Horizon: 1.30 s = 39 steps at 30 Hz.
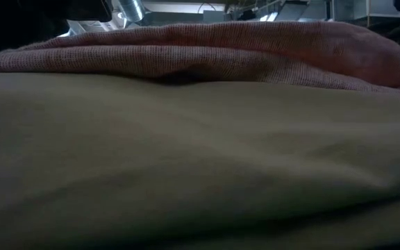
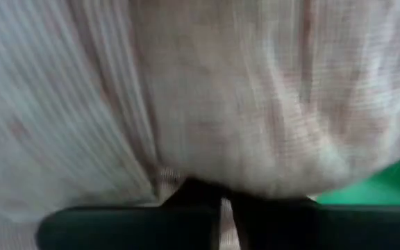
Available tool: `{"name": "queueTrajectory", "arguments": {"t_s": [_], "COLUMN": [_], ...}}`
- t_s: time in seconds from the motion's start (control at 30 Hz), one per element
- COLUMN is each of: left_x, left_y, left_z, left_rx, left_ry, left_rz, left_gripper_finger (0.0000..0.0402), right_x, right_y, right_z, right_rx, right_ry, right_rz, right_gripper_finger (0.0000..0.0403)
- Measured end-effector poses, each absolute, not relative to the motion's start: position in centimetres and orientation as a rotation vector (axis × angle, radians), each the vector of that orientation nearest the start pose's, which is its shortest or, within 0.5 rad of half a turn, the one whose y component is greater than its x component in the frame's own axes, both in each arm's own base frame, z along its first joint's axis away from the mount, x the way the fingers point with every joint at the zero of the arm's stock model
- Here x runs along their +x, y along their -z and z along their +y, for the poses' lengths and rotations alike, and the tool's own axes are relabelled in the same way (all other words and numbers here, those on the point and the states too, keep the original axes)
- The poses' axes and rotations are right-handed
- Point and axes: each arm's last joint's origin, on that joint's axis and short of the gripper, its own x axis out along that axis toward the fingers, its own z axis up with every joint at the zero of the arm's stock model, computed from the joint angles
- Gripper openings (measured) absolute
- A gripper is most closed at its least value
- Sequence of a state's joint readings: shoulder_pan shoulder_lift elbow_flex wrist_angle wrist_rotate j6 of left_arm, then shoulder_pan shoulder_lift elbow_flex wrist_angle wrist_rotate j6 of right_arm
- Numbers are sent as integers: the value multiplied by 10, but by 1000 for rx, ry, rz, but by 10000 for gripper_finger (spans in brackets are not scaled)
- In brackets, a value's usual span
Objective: Fold laundry
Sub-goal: Fold the pink shirt
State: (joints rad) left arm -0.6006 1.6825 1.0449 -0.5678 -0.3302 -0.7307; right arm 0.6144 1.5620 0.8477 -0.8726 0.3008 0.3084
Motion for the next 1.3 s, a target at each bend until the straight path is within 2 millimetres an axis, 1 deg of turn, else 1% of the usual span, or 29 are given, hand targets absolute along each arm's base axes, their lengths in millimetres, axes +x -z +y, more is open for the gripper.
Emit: {"name": "queueTrajectory", "arguments": {"t_s": [0.03,0.17,0.23,0.33,0.43,0.53,0.7,0.83,1.1,1.23,1.3], "left_x": [266,266,266,266,266,266,265,265,265,265,265], "left_y": [-179,-179,-179,-179,-179,-179,-179,-179,-179,-179,-179], "left_z": [-171,-171,-171,-171,-171,-171,-171,-171,-171,-171,-171], "left_rx": [-114,-115,-116,-116,-115,-114,-112,-112,-111,-111,-111], "left_ry": [-163,-162,-162,-162,-162,-163,-164,-164,-164,-164,-164], "left_rz": [1079,1080,1081,1082,1083,1085,1087,1087,1087,1087,1087], "left_gripper_finger": [140,140,140,140,140,140,139,139,139,139,139], "right_x": [200,190,186,179,174,168,159,156,155,155,155], "right_y": [-158,-165,-169,-176,-179,-181,-183,-184,-184,-184,-184], "right_z": [131,129,126,122,120,118,116,114,114,115,115], "right_rx": [-448,-403,-376,-329,-265,-205,-119,-109,-105,-78,-61], "right_ry": [-24,14,47,91,108,119,134,165,166,153,170], "right_rz": [1439,1481,1503,1538,1586,1667,1815,1860,1864,1882,1883], "right_gripper_finger": [9,26,22,6,10,13,4,14,25,27,36]}}
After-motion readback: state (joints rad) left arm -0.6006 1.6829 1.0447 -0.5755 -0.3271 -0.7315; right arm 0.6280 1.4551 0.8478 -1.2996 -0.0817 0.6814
